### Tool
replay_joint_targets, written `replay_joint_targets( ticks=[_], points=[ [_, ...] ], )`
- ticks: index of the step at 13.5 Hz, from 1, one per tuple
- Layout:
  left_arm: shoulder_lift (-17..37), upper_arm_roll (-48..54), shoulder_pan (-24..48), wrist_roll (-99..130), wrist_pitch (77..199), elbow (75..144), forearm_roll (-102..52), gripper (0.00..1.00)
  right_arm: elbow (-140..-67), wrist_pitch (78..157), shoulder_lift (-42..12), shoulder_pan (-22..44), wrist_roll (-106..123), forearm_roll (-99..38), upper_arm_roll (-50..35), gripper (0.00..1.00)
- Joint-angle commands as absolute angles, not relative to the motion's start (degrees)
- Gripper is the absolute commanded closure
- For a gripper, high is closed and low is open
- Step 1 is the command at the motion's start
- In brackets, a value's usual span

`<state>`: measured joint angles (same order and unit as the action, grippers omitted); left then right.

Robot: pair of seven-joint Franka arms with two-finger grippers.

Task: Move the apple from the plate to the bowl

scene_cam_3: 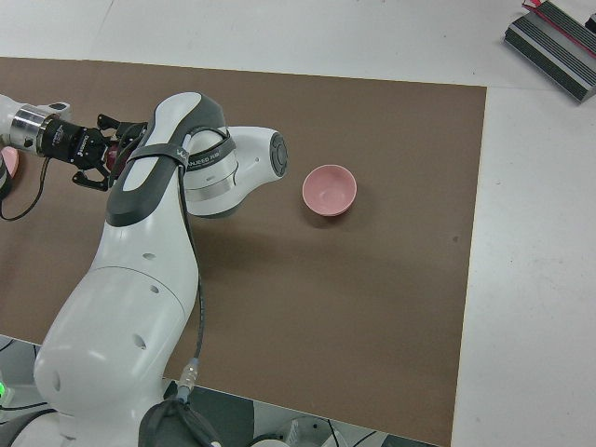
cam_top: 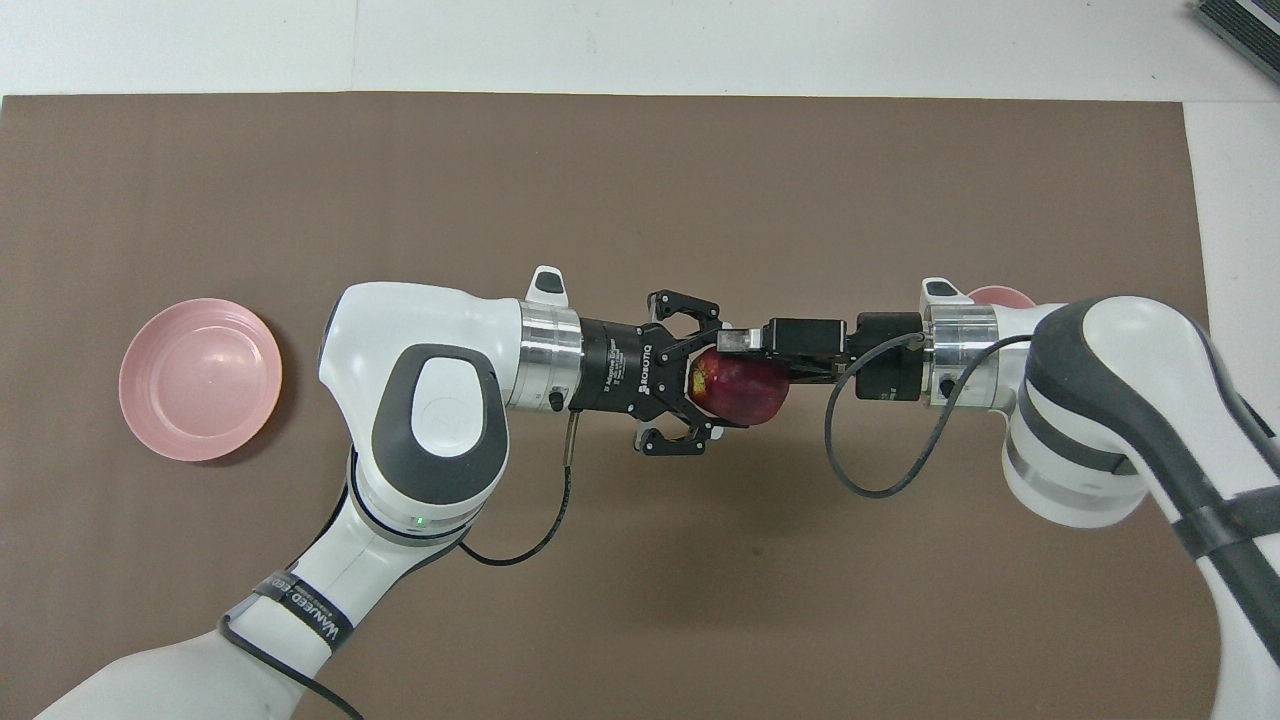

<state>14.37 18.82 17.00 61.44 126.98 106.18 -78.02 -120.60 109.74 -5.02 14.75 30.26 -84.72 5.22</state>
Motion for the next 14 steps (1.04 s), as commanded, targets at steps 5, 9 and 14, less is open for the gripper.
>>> replay_joint_targets(
  ticks=[5,9,14],
  points=[
    [13.7,18.4,17.2,62.0,128.4,107.1,-80.3,1.00,-122.7,109.2,-3.3,14.6,32.0,-83.3,5.1,0.02],
    [13.7,18.4,17.3,61.9,128.5,107.1,-80.3,1.00,-122.4,109.3,-3.4,14.7,29.5,-83.2,5.1,0.69],
    [13.7,18.4,17.3,61.9,128.6,107.1,-80.3,1.00,-122.1,109.4,-3.7,14.7,27.2,-82.7,5.0,1.00]
  ],
)
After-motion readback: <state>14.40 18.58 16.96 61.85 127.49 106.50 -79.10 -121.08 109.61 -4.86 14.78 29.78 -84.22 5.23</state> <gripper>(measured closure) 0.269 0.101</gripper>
